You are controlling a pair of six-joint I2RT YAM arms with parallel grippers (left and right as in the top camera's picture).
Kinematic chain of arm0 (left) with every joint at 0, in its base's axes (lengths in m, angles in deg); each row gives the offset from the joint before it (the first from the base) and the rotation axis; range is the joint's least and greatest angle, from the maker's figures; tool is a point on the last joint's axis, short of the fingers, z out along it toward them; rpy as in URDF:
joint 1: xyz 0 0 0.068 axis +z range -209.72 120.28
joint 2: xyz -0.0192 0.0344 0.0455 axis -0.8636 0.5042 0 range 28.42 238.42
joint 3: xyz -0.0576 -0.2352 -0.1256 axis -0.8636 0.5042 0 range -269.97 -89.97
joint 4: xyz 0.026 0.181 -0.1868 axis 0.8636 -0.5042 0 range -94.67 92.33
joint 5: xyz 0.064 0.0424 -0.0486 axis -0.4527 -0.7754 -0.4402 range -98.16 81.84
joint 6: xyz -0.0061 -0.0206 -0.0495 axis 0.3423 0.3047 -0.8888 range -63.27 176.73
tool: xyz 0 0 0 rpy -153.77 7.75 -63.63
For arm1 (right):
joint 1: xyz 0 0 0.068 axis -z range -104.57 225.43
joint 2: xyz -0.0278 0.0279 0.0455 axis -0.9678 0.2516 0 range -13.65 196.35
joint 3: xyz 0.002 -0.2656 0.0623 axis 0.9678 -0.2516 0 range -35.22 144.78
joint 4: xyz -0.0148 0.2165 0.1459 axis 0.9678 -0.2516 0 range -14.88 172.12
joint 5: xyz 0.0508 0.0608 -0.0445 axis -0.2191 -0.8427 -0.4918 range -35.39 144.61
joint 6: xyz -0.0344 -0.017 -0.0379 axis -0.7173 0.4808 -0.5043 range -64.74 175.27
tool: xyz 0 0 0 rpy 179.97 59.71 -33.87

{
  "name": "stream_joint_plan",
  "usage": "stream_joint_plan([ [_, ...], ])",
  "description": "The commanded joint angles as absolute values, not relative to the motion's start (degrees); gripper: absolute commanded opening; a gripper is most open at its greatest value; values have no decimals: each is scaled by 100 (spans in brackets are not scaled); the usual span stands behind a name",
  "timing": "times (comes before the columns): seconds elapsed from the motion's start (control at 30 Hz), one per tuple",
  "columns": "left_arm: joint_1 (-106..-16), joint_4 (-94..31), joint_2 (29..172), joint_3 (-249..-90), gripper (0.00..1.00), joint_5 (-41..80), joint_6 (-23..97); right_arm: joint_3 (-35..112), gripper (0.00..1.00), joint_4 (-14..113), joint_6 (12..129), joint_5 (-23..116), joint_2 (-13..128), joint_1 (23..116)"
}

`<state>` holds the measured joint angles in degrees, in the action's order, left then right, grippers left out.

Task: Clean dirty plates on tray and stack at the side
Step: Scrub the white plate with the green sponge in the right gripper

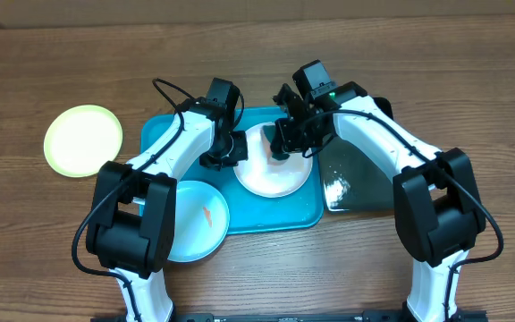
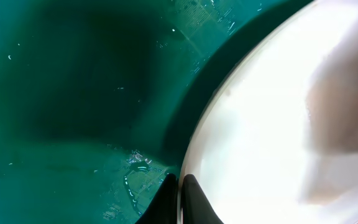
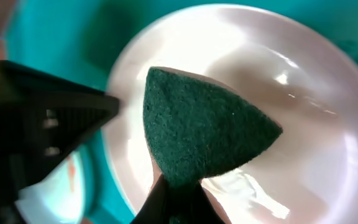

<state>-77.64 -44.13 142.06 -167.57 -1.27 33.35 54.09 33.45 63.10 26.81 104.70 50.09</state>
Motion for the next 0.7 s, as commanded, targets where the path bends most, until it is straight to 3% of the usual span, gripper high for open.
stream_joint_plan([
  [0.0,-7775,-4393,14250,-16862,5,-105,3493,5484,4,3317,6247,3455,10286,4989],
  [0.67,-7775,-4393,14250,-16862,5,-105,3493,5473,4,3356,6251,3962,10826,4956],
])
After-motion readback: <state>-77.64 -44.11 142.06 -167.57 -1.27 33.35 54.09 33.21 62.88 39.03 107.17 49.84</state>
